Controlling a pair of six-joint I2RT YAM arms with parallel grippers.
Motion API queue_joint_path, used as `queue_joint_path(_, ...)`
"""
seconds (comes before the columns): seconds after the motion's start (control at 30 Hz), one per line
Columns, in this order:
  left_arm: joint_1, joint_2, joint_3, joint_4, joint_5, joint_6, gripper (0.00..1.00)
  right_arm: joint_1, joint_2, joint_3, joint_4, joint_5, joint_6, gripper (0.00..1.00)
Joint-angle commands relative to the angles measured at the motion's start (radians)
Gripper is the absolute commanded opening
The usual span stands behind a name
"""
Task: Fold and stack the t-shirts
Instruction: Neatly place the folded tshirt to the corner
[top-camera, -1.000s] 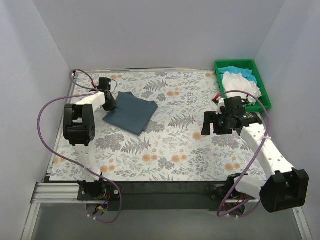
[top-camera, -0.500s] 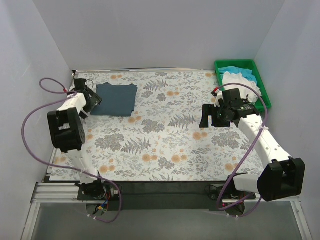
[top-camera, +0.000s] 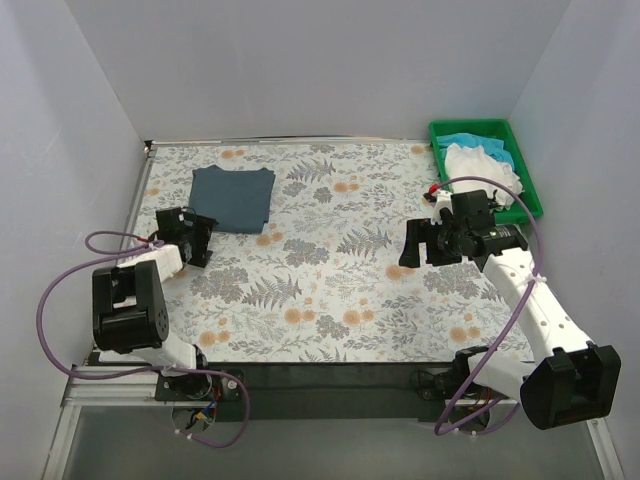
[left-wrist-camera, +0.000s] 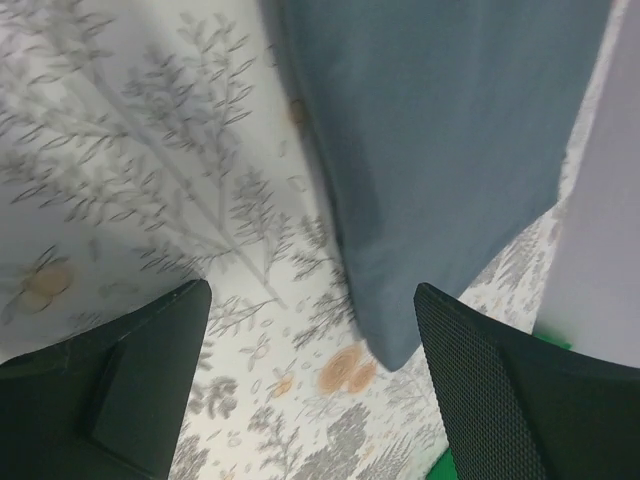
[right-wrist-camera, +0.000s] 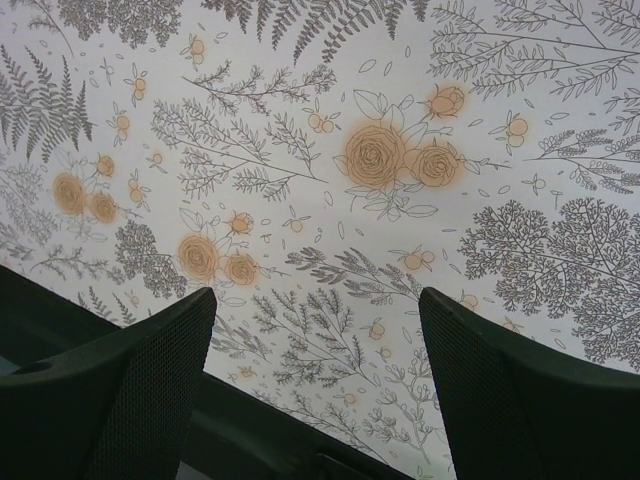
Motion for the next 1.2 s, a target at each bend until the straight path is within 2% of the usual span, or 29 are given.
queue_joint_path(0.0, -0.021, 0.066, -0.001, 0.209, 0.028, -0.086, 0.76, -0.002, -0.031, -0.013, 0.019, -0.023, -0.023, 0.74)
queue_joint_path(0.37, -0.083, 0.26, 0.034, 0.305, 0.017, -0.144, 0.71, -0.002, -0.037, 0.0, 0.017, 0.012, -0.021, 0.74)
queue_joint_path(0.47, -0.086, 0.29, 0.044, 0.315, 0.012, -0.158, 0.6, -0.002, -0.029, 0.004, 0.016, 0.019, -0.021, 0.74)
queue_joint_path(0.5, -0.086, 0.298, 0.048, 0.318, 0.012, -0.164, 0.48, -0.001, -0.025, 0.007, 0.016, 0.021, -0.021, 0.74)
queue_joint_path(0.6, -0.084, 0.321, 0.067, 0.319, -0.006, -0.172, 0.29, -0.002, -0.017, 0.01, 0.017, 0.024, -0.02, 0.74)
queue_joint_path(0.63, -0.084, 0.327, 0.074, 0.319, -0.009, -0.172, 0.15, -0.002, -0.014, 0.01, 0.017, 0.027, -0.021, 0.74)
queue_joint_path(0.73, -0.078, 0.347, 0.103, 0.313, -0.034, -0.179, 0.0, -0.001, -0.003, 0.009, 0.016, 0.038, -0.024, 0.74)
queue_joint_path(0.87, -0.043, 0.344, 0.109, 0.339, -0.086, -0.224, 0.0, -0.002, 0.007, 0.013, 0.013, 0.053, -0.041, 0.74)
queue_joint_path(1.0, 0.04, 0.353, 0.132, 0.365, -0.103, -0.254, 0.0, -0.002, 0.027, 0.035, 0.01, 0.07, -0.058, 0.74)
queue_joint_path(1.17, 0.123, 0.439, 0.259, 0.338, -0.083, -0.241, 0.0, -0.002, 0.072, 0.076, 0.005, 0.078, -0.066, 0.74)
